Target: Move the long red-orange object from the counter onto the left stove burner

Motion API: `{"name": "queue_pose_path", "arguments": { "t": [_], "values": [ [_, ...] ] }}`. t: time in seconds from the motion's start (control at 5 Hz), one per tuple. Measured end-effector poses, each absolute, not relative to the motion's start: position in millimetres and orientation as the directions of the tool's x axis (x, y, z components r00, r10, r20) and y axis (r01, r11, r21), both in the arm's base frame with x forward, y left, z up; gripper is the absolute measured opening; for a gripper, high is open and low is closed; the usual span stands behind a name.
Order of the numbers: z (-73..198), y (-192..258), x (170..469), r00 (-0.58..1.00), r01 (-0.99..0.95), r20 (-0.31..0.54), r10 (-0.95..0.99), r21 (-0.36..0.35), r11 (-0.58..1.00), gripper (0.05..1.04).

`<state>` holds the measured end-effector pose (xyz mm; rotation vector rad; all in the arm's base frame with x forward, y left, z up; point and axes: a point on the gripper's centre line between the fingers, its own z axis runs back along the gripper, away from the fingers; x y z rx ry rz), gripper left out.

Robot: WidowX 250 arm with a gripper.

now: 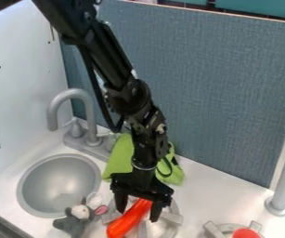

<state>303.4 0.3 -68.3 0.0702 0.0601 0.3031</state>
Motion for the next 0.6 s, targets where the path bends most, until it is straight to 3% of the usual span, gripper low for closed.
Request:
{"name": "queue_pose_path", "arguments": {
  "t": [0.4,0.6],
  "values": [
    [0.8,-24.8,307.9,0.971,-0.234,0.081,0.226,0.114,0.965,1.005],
    [22.1,-34.3,297.7,0.978,-0.202,0.073,0.194,0.127,0.971,1.004]
  ]
}}
